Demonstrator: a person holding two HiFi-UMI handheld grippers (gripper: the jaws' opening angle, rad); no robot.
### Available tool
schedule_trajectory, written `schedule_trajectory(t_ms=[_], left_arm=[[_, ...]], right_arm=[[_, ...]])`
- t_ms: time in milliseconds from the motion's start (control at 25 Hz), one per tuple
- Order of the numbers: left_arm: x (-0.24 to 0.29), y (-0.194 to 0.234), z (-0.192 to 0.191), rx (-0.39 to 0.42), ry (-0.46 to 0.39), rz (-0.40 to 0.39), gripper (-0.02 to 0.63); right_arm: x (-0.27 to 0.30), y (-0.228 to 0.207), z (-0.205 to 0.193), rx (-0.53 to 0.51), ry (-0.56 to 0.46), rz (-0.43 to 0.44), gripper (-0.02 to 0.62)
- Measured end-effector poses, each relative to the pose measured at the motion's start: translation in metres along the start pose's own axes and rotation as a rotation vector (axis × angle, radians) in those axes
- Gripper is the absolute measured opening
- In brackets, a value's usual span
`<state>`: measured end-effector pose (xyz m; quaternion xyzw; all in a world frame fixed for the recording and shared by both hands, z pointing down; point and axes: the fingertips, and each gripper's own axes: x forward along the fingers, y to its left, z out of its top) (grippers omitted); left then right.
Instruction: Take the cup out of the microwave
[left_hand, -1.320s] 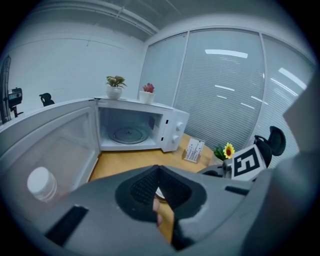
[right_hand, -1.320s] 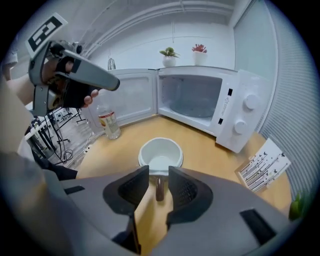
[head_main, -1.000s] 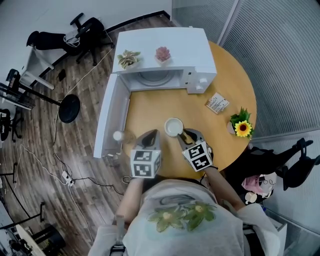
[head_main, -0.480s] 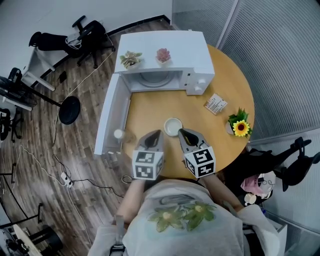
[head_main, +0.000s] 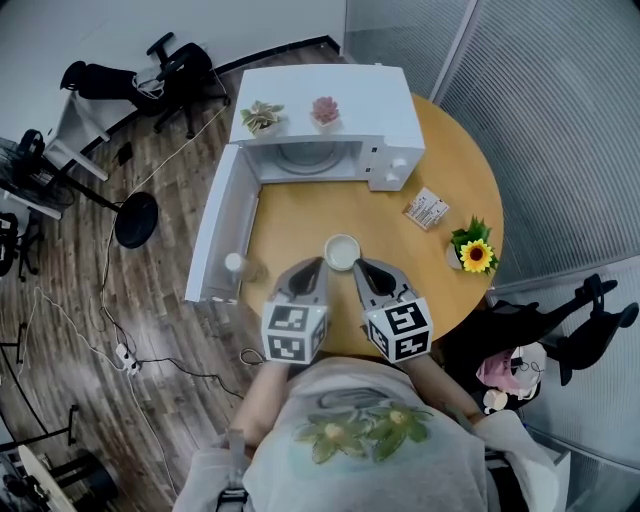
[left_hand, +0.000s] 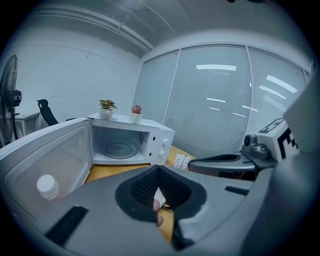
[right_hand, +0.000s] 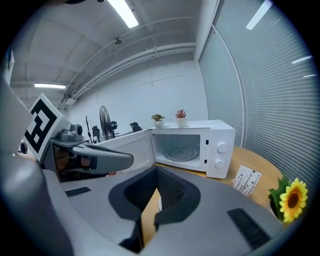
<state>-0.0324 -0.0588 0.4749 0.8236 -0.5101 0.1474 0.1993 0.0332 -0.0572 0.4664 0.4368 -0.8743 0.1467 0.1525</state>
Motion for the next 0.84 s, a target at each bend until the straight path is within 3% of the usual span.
schedule_trajectory(t_ms=[480,840], left_arm=[[-0.012,-0.015,0.025,-0.018,-0.083,-0.006,0.002],[-0.015,-0.018,0.022,-0.011,-0.071,-0.005,0.002]], right_arm=[[-0.008,0.000,0.011,0.002,0.000,0.028,0.015],[-0.010,-0.002,0.009,-0.015,0.019,0.034,0.015]])
